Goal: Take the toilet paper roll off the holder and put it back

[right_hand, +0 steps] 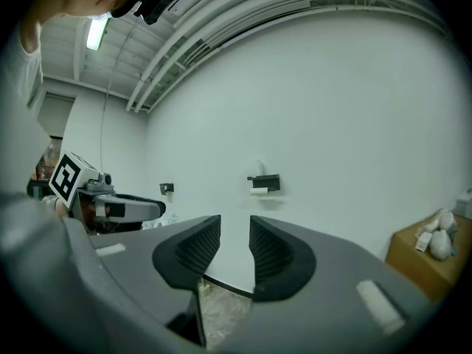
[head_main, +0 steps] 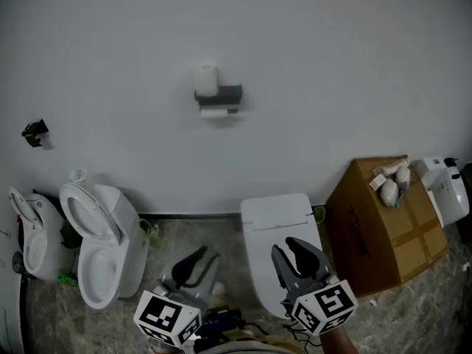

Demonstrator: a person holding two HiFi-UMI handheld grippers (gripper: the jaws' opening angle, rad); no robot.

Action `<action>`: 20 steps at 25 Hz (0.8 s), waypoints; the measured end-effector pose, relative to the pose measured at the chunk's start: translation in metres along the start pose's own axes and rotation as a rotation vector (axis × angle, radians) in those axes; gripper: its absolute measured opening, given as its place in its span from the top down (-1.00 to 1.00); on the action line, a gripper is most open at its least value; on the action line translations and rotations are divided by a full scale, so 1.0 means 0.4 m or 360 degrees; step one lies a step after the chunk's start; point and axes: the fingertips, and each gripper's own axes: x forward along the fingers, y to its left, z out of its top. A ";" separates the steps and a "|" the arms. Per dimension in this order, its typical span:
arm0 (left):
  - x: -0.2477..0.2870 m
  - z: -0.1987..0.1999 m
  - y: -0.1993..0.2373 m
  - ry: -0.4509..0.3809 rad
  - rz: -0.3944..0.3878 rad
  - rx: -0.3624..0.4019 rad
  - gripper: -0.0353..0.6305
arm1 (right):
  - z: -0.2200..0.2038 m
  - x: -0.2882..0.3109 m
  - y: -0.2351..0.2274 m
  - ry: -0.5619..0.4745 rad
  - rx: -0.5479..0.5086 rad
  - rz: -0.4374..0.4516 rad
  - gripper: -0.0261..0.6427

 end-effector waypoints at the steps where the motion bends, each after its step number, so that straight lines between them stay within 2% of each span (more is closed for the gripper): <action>1: 0.011 0.004 0.017 0.0001 -0.0004 -0.0006 0.59 | 0.005 0.019 -0.003 0.0001 -0.0001 -0.0003 0.60; 20: 0.211 0.082 0.360 0.0017 -0.0104 0.0000 0.59 | 0.083 0.400 -0.061 0.0037 -0.0011 -0.0086 0.60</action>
